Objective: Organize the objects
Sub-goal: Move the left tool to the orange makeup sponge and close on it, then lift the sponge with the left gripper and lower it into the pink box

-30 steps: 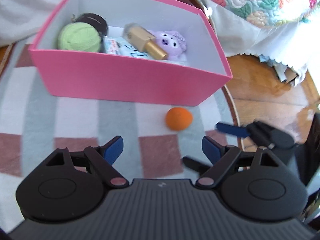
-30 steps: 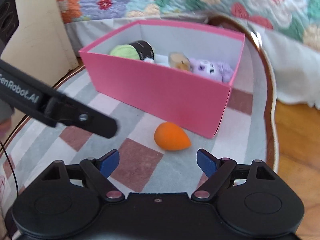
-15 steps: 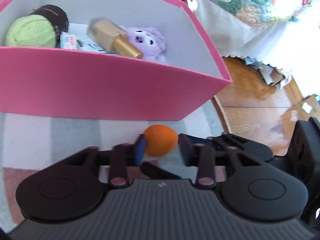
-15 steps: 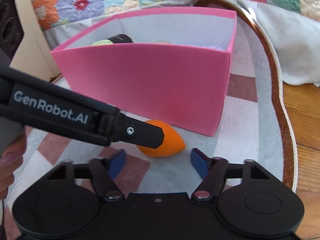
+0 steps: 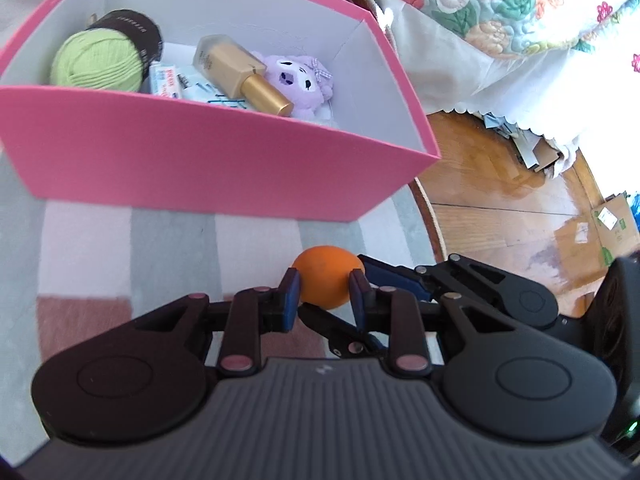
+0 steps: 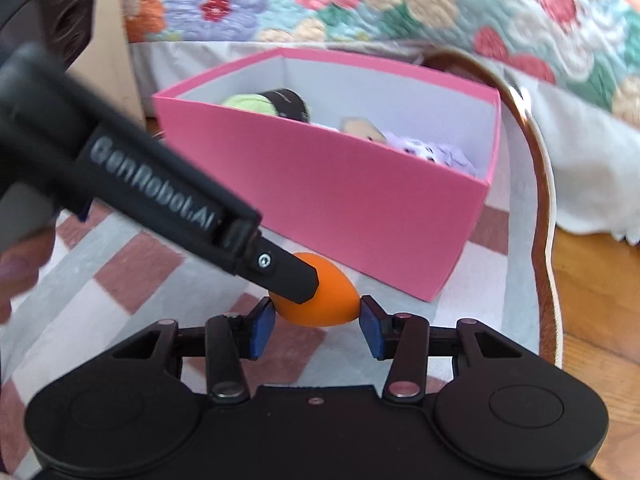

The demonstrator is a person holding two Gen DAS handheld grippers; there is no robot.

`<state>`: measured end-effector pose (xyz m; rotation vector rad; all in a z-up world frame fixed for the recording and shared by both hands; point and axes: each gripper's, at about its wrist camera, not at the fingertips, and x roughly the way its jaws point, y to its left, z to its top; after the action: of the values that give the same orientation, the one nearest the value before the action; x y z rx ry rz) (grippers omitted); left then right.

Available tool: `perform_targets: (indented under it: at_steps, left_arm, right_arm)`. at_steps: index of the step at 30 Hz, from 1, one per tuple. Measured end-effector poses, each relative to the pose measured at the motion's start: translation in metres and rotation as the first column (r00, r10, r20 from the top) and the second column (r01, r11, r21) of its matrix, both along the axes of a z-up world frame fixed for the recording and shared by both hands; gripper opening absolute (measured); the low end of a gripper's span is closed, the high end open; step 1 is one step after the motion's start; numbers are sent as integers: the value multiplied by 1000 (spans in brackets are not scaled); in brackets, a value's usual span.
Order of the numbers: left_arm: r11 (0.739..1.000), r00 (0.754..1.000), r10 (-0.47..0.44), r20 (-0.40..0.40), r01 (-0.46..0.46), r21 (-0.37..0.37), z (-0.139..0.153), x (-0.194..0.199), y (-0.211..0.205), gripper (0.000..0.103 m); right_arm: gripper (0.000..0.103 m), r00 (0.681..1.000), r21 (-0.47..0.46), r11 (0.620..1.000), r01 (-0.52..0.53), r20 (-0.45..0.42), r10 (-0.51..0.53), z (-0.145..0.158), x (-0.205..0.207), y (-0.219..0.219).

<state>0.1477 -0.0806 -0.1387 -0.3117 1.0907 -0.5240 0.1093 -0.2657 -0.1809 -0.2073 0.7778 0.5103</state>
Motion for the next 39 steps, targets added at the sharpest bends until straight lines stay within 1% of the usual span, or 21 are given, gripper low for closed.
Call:
perform_targets:
  at_steps: [3, 7, 9, 13, 16, 19, 23, 27, 31, 36, 39]
  left_arm:
    - [1000, 1000, 2, -15, -2, 12, 13, -10, 5, 25]
    - [1000, 1000, 16, 3, -16, 19, 36, -26, 12, 26]
    - [999, 999, 42, 12, -42, 12, 49, -34, 17, 26]
    - [998, 997, 58, 52, -58, -1, 79, -47, 25, 26]
    - [999, 999, 36, 37, -36, 4, 96, -53, 27, 25]
    - [999, 997, 43, 64, -44, 10, 114, -58, 29, 25]
    - [999, 993, 49, 104, -50, 1, 136, -60, 34, 26]
    - [998, 984, 66, 164, -67, 1, 160, -58, 40, 26]
    - [996, 974, 85, 210, -88, 3, 176, -46, 44, 26]
    - [992, 965, 124, 232, -127, -2, 186, -21, 48, 26]
    - [990, 964, 141, 226, -144, -4, 186, 3, 48, 27]
  right_arm:
    - [52, 1000, -10, 1000, -23, 3, 23, 13, -10, 4]
    - [52, 999, -14, 999, -39, 5, 39, 34, -21, 9]
    - [52, 998, -16, 998, -53, 16, 53, 47, -25, 10]
    - [52, 996, -11, 997, -71, 56, 71, 72, -33, 14]
    - [52, 994, -17, 997, -73, 83, 74, 89, -38, 17]
    - [52, 991, -28, 996, -80, 109, 82, 105, -42, 21]
    - [52, 983, -45, 995, -85, 162, 92, 126, -44, 27]
    - [52, 968, -51, 994, -101, 224, 110, 150, -43, 32]
    - [52, 950, -75, 990, -120, 281, 137, 165, -30, 40]
    - [52, 939, -77, 988, -136, 309, 153, 175, -4, 47]
    - [52, 945, -58, 988, -144, 288, 155, 178, 23, 49]
